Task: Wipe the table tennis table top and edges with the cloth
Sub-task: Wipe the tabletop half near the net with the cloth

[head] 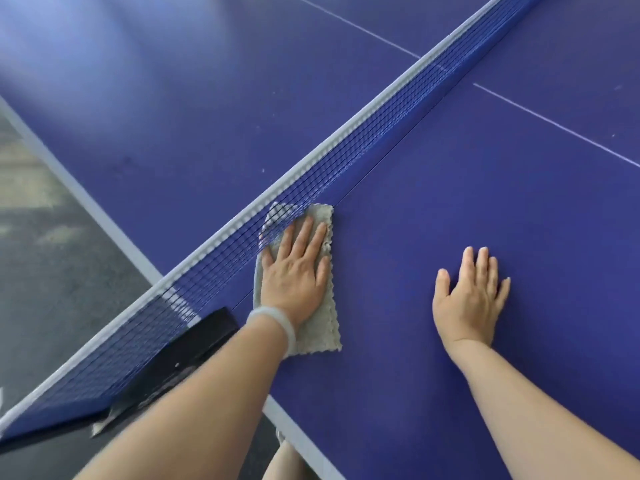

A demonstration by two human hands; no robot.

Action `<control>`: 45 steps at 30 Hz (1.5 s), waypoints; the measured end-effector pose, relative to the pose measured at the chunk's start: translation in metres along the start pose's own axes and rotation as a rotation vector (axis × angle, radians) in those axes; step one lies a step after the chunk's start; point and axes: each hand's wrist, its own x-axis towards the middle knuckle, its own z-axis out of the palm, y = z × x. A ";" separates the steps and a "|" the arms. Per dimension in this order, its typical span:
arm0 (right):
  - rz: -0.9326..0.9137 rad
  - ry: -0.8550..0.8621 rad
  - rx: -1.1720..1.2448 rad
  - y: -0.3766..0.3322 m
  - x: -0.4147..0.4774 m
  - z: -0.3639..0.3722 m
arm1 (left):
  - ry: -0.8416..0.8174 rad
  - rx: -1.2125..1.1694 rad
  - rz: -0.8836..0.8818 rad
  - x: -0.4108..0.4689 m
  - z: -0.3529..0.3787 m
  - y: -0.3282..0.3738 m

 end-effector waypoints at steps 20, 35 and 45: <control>-0.036 -0.004 0.040 0.003 0.001 -0.002 | 0.038 0.020 -0.079 -0.057 0.009 -0.010; -0.128 -0.086 0.755 -0.014 -0.069 -0.049 | 0.012 -0.113 -0.078 -0.123 0.050 0.119; -0.565 -0.187 -0.008 -0.060 -0.134 0.008 | 0.292 -0.621 -0.065 -0.093 -0.007 0.044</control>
